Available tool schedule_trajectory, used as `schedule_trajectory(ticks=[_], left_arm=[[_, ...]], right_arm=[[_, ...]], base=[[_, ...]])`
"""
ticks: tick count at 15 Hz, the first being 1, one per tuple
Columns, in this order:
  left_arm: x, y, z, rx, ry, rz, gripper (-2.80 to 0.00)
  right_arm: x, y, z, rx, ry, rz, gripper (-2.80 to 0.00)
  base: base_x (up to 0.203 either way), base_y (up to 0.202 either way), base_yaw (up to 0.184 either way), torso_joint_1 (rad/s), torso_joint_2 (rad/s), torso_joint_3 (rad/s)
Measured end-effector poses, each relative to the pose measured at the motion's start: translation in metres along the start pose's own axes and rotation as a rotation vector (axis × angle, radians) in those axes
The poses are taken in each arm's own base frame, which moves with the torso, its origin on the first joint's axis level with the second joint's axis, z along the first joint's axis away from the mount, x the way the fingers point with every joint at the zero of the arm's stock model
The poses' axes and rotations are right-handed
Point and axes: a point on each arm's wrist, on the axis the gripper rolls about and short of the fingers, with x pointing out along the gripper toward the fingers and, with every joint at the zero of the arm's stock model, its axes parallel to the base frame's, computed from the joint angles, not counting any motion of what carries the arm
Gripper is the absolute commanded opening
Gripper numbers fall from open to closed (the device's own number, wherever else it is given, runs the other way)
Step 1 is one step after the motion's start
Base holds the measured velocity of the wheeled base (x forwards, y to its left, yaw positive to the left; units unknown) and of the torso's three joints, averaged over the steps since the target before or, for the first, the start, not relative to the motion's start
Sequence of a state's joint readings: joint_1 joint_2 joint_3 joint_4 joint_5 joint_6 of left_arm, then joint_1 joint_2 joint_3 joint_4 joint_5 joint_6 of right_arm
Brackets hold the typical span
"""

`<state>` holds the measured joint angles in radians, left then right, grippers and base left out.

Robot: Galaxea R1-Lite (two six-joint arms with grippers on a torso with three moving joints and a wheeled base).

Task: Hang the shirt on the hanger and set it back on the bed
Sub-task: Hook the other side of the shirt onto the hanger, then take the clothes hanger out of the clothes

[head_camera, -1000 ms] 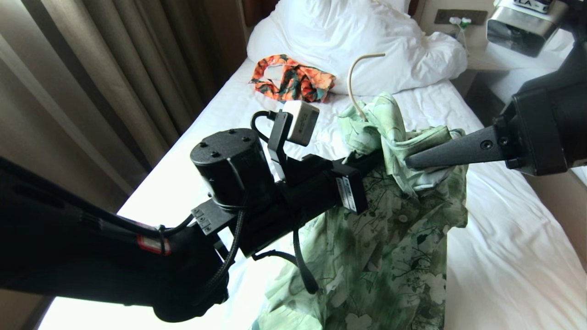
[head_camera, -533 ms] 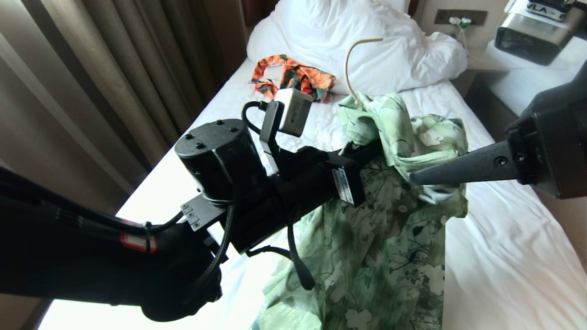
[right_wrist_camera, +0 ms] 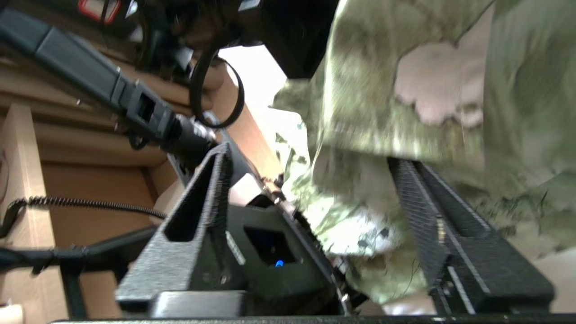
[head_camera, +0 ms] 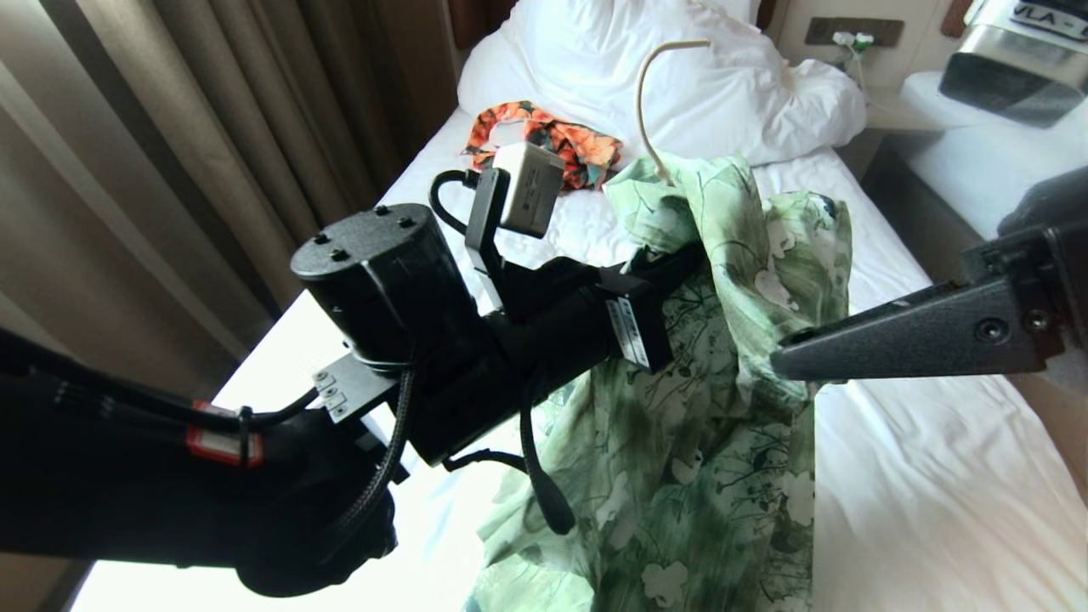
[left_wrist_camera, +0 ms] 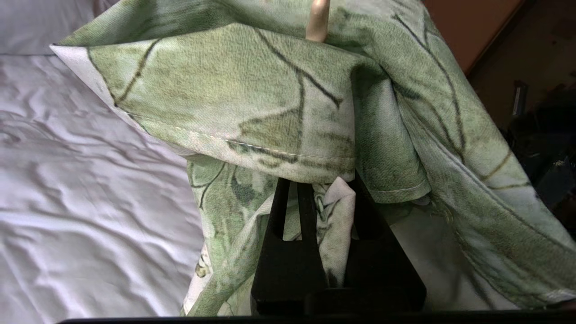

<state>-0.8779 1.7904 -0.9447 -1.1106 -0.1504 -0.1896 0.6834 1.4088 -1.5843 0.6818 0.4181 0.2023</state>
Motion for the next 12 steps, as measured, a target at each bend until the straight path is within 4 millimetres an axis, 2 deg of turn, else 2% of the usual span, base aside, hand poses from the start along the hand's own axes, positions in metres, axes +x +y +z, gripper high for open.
schedule_trajectory(ticks=[6,7,10,12], left_arm=[[0.0,0.0,0.002,0.002,0.001,0.0,-2.8],[0.0,0.0,0.002,0.001,0.004,0.0,-2.8],[0.0,-0.001,0.003,0.0,0.002,-0.002,-2.8],[0.0,-0.002,0.005,0.001,-0.001,-0.004,-2.8]], right_arm=[[-0.036,0.016,-0.005,0.001,0.007,-0.027,0.0],[-0.04,0.018,-0.003,-0.013,-0.01,-0.023,-2.8],[-0.05,0.024,0.006,-0.079,-0.067,-0.016,-2.8],[-0.047,0.025,0.016,-0.146,-0.094,-0.056,-2.8]], base=[[0.0,0.0,0.0,0.0,0.0,0.0],[0.0,0.0,0.0,0.0,0.0,0.0],[0.0,0.0,0.0,0.0,0.0,0.0],[0.0,0.0,0.0,0.0,0.0,0.0]])
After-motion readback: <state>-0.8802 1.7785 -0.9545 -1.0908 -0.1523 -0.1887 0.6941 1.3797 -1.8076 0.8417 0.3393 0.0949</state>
